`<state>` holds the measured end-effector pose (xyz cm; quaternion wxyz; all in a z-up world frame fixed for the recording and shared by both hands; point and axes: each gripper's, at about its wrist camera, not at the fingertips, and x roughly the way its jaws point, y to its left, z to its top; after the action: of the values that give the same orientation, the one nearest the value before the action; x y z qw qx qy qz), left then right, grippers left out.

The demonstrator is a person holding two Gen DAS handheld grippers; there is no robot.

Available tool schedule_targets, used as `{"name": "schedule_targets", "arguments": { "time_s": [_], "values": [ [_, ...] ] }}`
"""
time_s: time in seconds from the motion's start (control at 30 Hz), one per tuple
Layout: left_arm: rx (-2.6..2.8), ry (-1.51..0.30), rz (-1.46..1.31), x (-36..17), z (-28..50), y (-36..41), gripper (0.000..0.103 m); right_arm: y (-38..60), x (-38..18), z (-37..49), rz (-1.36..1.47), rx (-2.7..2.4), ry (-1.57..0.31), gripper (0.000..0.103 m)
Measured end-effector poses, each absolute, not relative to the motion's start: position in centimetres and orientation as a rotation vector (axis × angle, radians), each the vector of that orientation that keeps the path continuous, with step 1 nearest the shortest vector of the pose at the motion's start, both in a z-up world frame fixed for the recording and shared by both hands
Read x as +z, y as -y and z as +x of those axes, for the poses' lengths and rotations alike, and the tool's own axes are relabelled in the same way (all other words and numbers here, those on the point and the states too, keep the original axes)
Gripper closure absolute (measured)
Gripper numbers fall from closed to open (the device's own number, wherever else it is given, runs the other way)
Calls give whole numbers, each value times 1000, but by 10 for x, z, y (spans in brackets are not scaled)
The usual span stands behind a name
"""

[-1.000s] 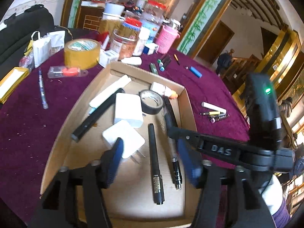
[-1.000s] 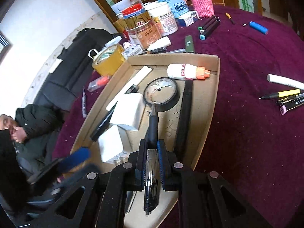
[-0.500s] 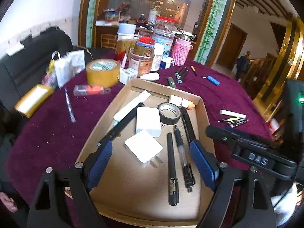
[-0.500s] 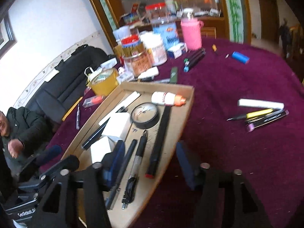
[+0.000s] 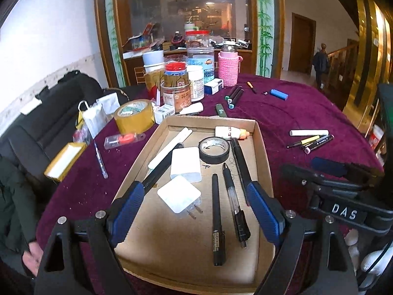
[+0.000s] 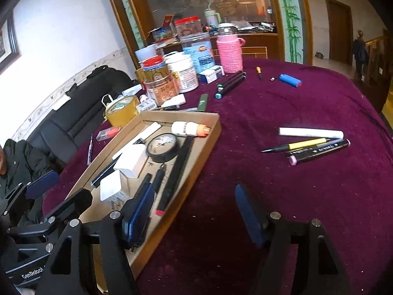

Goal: Organize rigid objects
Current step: 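Carry both pens over the tray and open both grippers to drop them, then move the right gripper to the pile and grasp a black marker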

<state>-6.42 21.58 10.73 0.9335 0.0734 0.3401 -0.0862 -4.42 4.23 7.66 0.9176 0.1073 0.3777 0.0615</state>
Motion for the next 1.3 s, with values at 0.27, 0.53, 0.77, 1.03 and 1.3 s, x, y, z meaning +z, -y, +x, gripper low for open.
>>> {"name": "schedule_targets", "arguments": {
  "time_s": [0.27,0.53,0.77,1.03,1.3],
  "values": [
    [-188,-693,205,107,-71,-196,18,-25,75,-53,250,110,-767,30],
    [-198,-699,242,104,-74,-181,18,-6,72,-57,284,95,-763,30],
    [-209,-717,277,96,-72,-166,18,17,66,-56,312,61,-763,30],
    [-227,-739,334,86,-68,-144,18,63,62,-49,389,3,-763,30],
    [-230,-765,368,77,-61,-128,18,138,65,-22,478,-108,-752,30]
  ]
}}
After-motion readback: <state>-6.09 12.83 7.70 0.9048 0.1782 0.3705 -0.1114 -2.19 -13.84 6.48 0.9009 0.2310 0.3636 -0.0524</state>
